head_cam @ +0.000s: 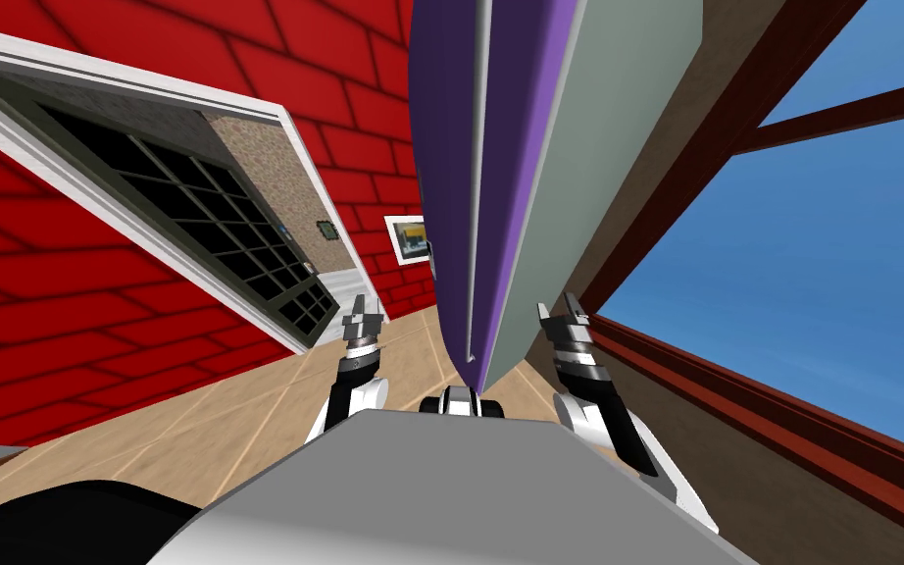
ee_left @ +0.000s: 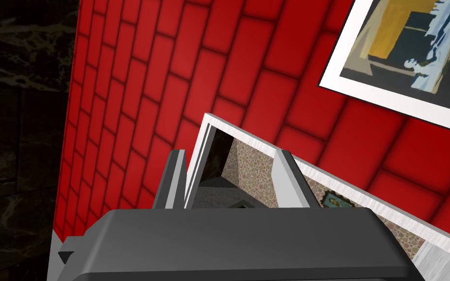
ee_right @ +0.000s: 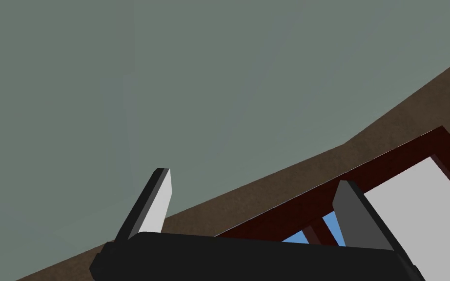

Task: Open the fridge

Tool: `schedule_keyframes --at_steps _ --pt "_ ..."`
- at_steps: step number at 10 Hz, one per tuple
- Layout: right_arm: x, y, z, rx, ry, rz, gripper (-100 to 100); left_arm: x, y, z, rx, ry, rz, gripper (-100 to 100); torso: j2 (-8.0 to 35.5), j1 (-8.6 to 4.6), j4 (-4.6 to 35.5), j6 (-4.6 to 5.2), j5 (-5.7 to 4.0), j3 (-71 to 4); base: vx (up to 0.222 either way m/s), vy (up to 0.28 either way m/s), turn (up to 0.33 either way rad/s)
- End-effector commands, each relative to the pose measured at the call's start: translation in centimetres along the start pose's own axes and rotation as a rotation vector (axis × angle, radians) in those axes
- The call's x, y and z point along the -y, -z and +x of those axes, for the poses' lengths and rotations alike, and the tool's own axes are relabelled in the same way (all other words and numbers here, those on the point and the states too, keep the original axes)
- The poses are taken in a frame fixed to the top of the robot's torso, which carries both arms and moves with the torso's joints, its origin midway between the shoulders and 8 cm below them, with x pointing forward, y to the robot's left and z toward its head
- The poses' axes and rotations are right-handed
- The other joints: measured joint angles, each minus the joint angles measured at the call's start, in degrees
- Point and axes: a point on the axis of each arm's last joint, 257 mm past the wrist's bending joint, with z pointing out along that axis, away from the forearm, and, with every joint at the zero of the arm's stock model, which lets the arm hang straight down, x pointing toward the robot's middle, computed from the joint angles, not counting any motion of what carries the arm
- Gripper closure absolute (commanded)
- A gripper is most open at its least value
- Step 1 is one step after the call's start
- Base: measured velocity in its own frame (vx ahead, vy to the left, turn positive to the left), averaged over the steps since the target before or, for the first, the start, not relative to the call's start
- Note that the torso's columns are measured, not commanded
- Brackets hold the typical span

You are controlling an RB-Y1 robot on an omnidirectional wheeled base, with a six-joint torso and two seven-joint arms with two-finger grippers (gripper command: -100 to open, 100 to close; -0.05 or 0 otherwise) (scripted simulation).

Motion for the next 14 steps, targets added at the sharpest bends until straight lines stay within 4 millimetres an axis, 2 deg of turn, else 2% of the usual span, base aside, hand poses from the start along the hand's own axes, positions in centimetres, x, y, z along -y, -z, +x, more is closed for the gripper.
schedule_keyframes --at_steps 1,14 --pt "0.5 0.0 -0.9 0.004 -0.076 0.026 -100 0.0 0.0 0.0 0.000 0.000 0.000 0 -0.01 -0.01 0.00 0.02 0.00 0.00 -0.015 0.010 0.100" --pt "2.3 0.1 -4.2 0.088 -0.502 0.108 -100 0.0 0.0 0.0 0.000 0.000 0.000 0 0.00 0.00 0.00 0.00 0.00 0.00 -0.020 0.009 0.076"
